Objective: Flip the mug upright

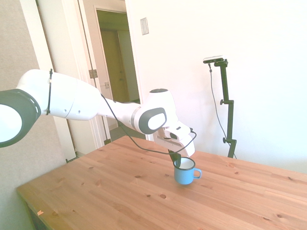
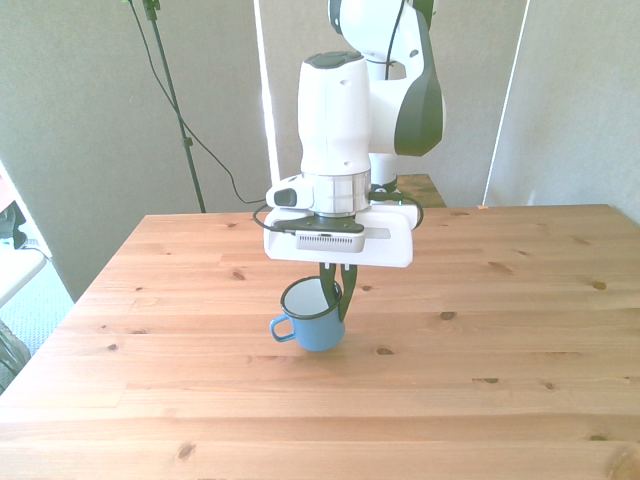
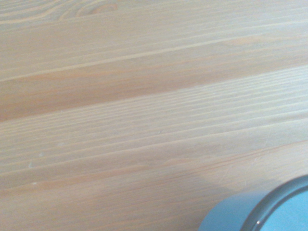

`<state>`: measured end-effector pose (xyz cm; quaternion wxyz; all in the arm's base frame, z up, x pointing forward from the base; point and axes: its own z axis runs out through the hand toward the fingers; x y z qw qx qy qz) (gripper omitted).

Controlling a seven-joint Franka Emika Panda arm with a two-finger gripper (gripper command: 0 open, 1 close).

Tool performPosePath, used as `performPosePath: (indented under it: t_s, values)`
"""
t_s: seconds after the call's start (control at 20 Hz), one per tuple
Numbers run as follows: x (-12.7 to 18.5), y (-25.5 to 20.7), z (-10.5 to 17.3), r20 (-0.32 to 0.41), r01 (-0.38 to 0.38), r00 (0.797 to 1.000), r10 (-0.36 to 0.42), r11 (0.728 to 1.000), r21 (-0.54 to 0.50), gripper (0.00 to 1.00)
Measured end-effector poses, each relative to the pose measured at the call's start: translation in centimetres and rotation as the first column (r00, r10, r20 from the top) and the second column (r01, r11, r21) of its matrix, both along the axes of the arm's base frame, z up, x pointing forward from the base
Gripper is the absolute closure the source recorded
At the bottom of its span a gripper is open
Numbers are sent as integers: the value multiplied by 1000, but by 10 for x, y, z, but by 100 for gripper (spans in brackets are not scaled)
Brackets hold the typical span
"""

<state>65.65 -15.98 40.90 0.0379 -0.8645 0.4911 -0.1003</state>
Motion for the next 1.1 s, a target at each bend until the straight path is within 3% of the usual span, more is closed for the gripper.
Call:
performPosePath:
  t_s: [0.85, 0.9, 1.1]
  values:
    - [9, -23, -25, -23, 39, 999, -40, 999, -15, 100]
    - [10, -22, -24, -20, 37, 999, -37, 999, -16, 0]
    - [13, -18, -22, -3, 32, 999, -32, 999, -20, 0]
